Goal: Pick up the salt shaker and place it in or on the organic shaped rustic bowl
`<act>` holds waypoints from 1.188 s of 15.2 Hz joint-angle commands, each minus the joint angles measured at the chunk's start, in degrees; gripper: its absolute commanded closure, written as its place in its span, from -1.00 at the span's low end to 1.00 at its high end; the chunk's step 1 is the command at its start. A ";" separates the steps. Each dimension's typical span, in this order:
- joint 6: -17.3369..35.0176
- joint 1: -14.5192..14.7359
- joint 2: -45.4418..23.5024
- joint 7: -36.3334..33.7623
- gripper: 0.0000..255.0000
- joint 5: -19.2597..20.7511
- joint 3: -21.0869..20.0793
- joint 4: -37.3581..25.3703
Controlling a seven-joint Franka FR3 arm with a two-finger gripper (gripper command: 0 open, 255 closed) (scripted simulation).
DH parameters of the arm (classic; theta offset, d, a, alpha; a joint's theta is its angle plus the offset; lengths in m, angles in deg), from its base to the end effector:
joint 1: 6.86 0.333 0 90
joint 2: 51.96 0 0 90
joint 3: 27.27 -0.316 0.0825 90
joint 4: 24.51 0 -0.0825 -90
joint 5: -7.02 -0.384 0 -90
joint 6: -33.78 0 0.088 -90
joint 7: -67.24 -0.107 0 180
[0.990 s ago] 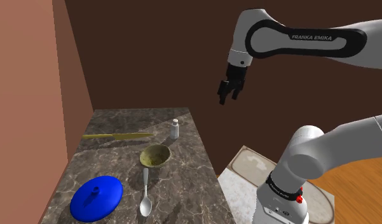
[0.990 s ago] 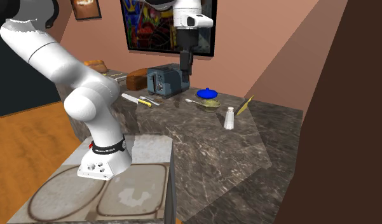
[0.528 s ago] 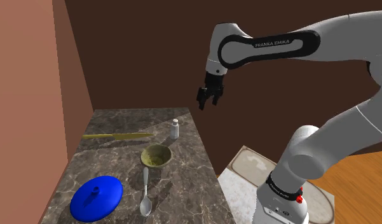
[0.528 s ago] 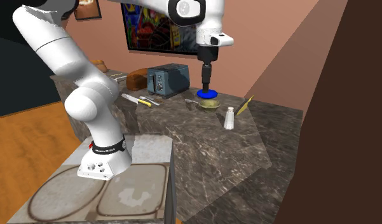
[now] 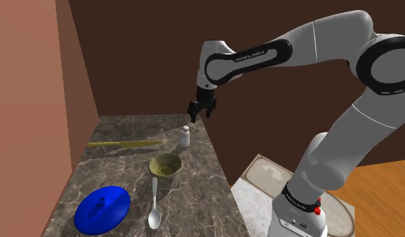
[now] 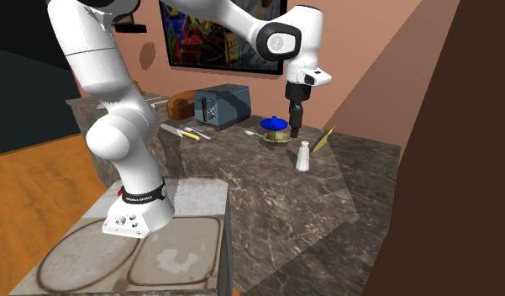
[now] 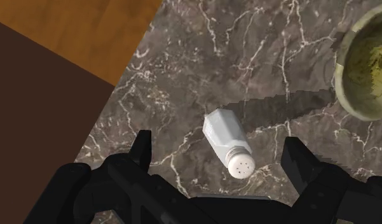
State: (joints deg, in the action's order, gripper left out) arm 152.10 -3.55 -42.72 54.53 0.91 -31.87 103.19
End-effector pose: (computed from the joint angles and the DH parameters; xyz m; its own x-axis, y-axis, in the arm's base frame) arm 0.4899 0.0746 0.4404 0.9907 -0.1343 -0.0223 -0.1356 -0.9877 -0.0777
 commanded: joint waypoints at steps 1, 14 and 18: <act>1.97 0.45 -4.63 -0.71 -1.00 -0.24 -0.60 -2.84; 9.79 1.27 -14.18 -1.36 -1.00 -0.42 -1.38 -4.73; 9.79 1.27 -14.18 -1.36 -1.00 -0.42 -1.38 -4.74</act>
State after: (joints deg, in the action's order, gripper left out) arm 161.86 -2.28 -56.90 53.17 0.49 -33.25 98.43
